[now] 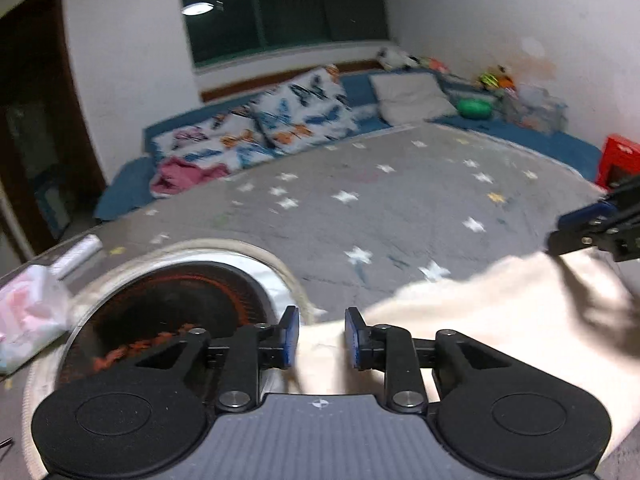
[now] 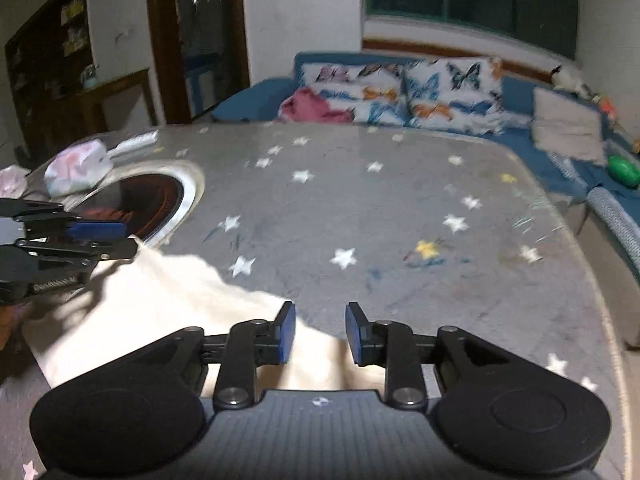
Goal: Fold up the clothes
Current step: 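Fold the hem up over toward the collar with both grippers and release, then smooth the folded sweatshirt edges with both grippers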
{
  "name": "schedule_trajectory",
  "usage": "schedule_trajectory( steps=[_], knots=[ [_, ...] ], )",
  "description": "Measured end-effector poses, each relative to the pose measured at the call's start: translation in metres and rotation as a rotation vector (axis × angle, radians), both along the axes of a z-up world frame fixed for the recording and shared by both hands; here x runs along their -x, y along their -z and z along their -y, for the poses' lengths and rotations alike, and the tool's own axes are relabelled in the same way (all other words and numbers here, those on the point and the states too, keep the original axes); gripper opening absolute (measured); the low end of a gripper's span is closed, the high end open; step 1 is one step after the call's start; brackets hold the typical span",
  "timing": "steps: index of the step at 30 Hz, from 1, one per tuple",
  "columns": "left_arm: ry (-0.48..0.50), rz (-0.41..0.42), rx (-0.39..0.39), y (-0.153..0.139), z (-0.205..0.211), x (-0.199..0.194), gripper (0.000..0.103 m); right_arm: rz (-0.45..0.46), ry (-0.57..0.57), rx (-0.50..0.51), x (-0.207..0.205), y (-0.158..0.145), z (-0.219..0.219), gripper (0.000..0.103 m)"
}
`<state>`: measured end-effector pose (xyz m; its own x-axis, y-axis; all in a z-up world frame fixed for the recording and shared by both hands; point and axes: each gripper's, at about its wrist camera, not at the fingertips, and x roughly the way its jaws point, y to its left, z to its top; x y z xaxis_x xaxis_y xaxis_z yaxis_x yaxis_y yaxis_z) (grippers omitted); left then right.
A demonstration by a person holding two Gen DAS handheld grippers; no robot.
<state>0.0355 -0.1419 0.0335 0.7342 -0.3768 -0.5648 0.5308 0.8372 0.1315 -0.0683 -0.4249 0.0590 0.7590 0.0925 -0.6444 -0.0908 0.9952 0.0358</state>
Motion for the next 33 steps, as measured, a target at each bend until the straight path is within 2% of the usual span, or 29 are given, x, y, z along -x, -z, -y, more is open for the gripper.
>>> schedule_trajectory(
  steps=[4,6,9,15,18,23,33],
  knots=[
    [0.074,-0.010,0.045,-0.011,-0.006,0.024,0.027,0.037,-0.061,-0.021,0.013,-0.013,-0.010,0.026],
    [0.129,-0.025,0.045,-0.009,-0.002,0.035,0.027,0.021,-0.103,-0.039,0.010,-0.013,-0.018,0.026],
    [0.166,-0.043,0.025,-0.002,0.006,0.040,0.027,-0.013,-0.105,-0.048,-0.002,-0.002,-0.027,0.024],
    [0.159,-0.081,0.034,0.003,0.015,0.023,0.027,-0.078,-0.108,-0.063,-0.026,0.019,-0.046,0.023],
    [0.152,-0.093,0.036,0.004,0.023,0.013,0.027,-0.070,-0.111,-0.048,-0.027,0.022,-0.047,0.023],
    [0.122,-0.139,0.024,0.014,0.034,-0.006,0.026,-0.048,-0.083,-0.043,-0.003,0.016,-0.036,0.022],
    [0.115,-0.111,0.016,0.020,0.035,-0.004,0.027,-0.023,-0.016,-0.027,0.042,0.009,-0.011,0.022]
  ],
)
